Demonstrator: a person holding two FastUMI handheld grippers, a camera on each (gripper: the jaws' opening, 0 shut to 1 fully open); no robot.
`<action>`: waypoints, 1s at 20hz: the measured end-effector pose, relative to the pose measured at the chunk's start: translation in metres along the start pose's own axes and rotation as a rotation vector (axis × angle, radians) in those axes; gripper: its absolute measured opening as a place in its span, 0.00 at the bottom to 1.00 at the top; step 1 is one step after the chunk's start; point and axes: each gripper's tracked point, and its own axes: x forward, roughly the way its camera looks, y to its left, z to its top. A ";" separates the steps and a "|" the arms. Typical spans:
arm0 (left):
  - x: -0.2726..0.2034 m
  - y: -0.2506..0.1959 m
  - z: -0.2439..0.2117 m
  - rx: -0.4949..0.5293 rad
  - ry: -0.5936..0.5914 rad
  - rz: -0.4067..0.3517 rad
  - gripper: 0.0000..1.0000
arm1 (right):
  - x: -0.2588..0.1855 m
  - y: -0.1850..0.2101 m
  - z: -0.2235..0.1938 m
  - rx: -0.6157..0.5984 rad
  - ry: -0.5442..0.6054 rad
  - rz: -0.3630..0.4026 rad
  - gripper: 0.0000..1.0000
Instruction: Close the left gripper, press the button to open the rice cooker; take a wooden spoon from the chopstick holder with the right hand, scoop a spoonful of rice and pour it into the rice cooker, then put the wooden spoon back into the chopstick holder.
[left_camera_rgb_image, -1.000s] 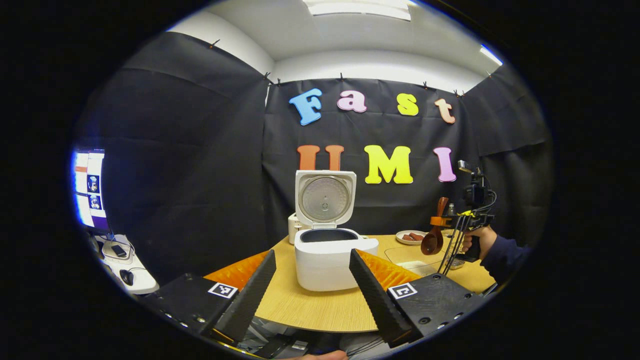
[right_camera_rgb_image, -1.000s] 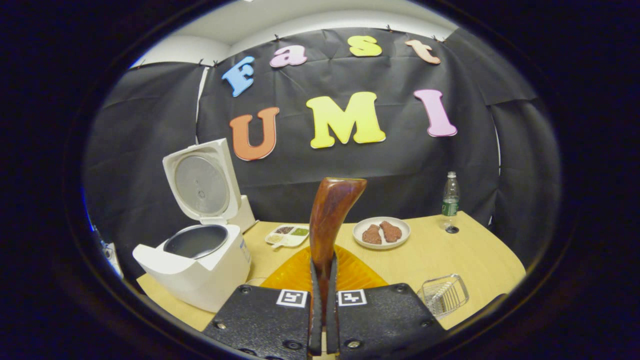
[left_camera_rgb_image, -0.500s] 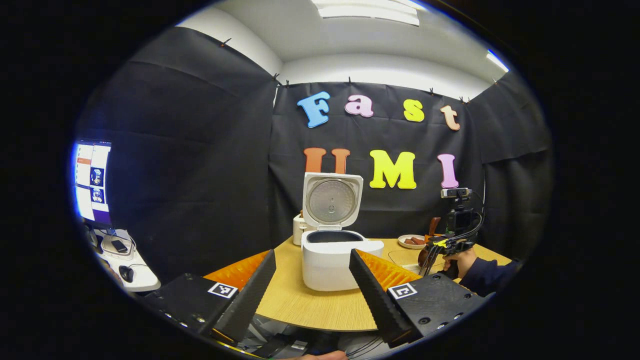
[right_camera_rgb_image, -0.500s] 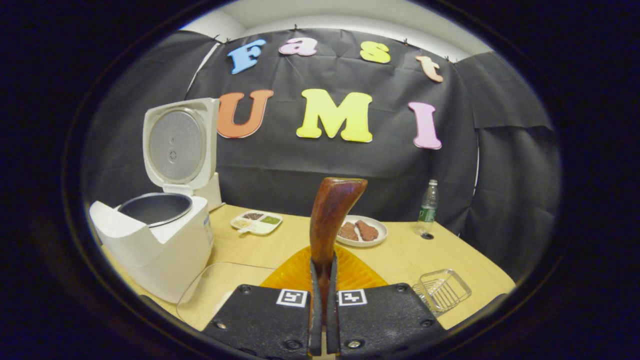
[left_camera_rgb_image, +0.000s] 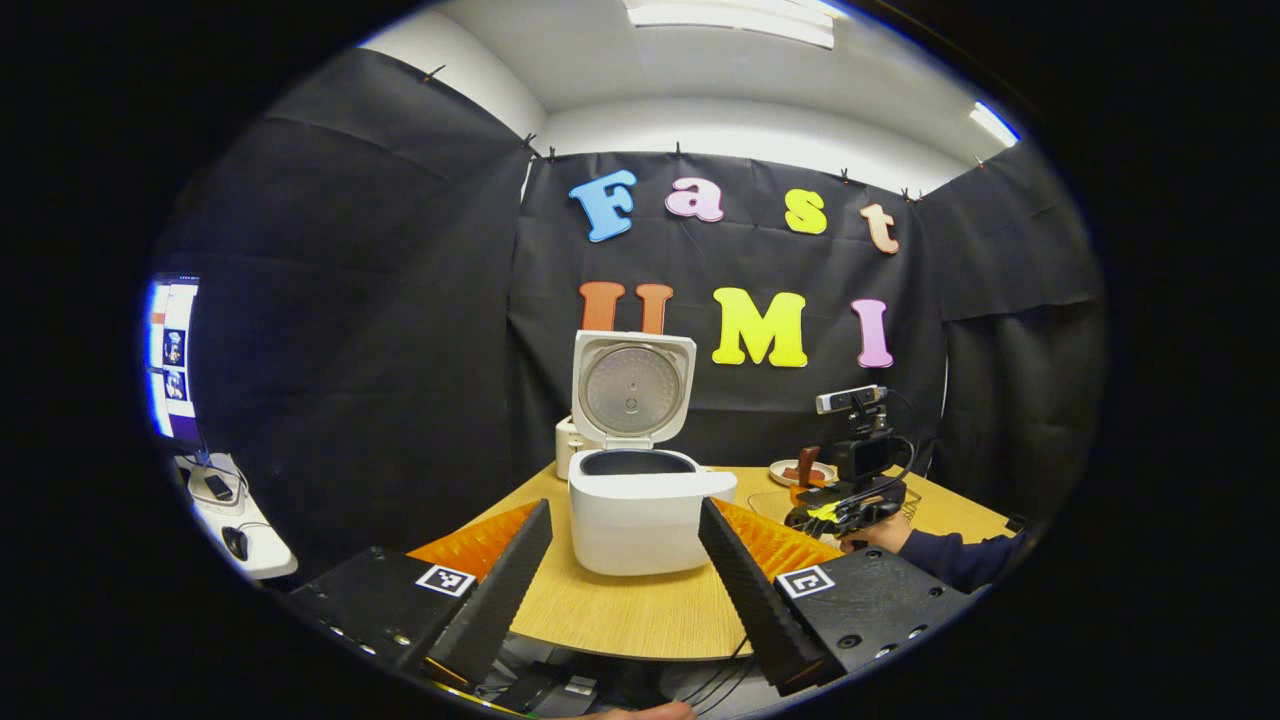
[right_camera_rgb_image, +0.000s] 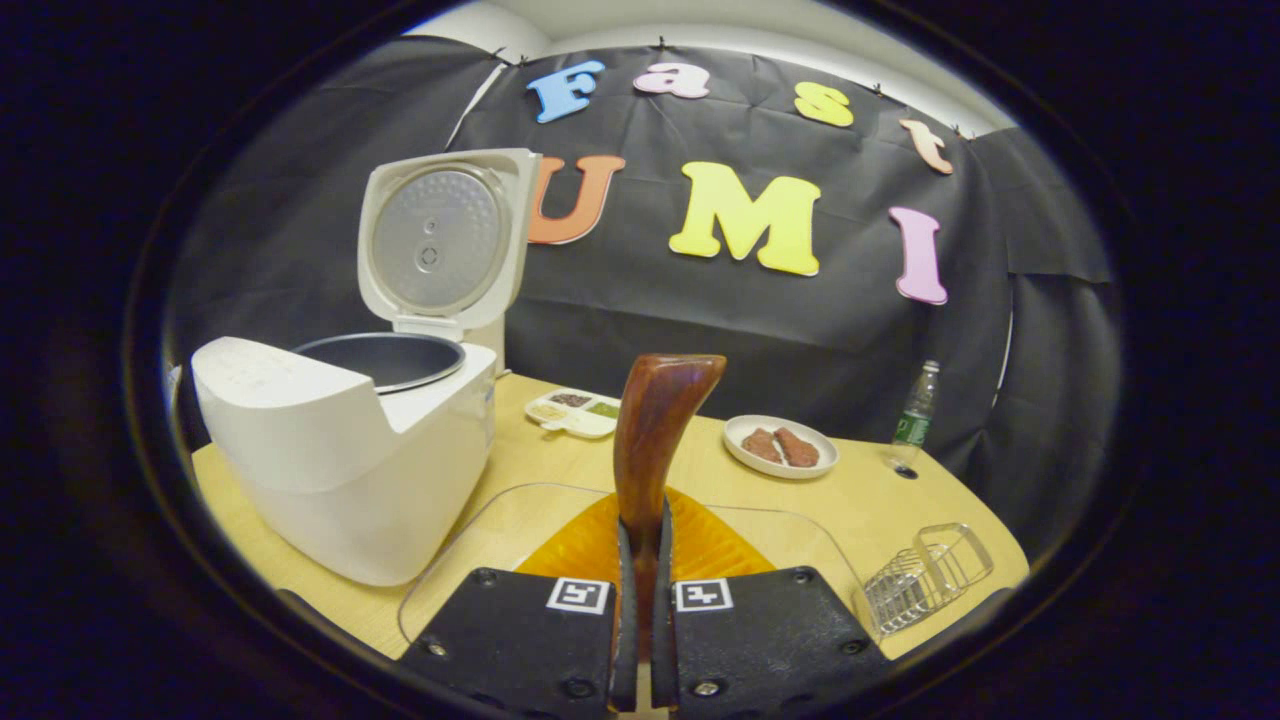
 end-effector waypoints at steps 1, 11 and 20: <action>0.001 -0.003 0.001 -0.011 -0.002 -0.009 0.94 | -0.001 0.007 -0.001 0.012 0.000 0.026 0.11; 0.001 -0.015 -0.004 0.019 -0.004 -0.052 0.94 | -0.008 -0.017 -0.007 0.581 0.150 0.220 0.11; 0.036 -0.019 0.012 0.049 -0.015 -0.004 0.94 | -0.017 -0.072 0.018 0.982 0.124 0.303 0.11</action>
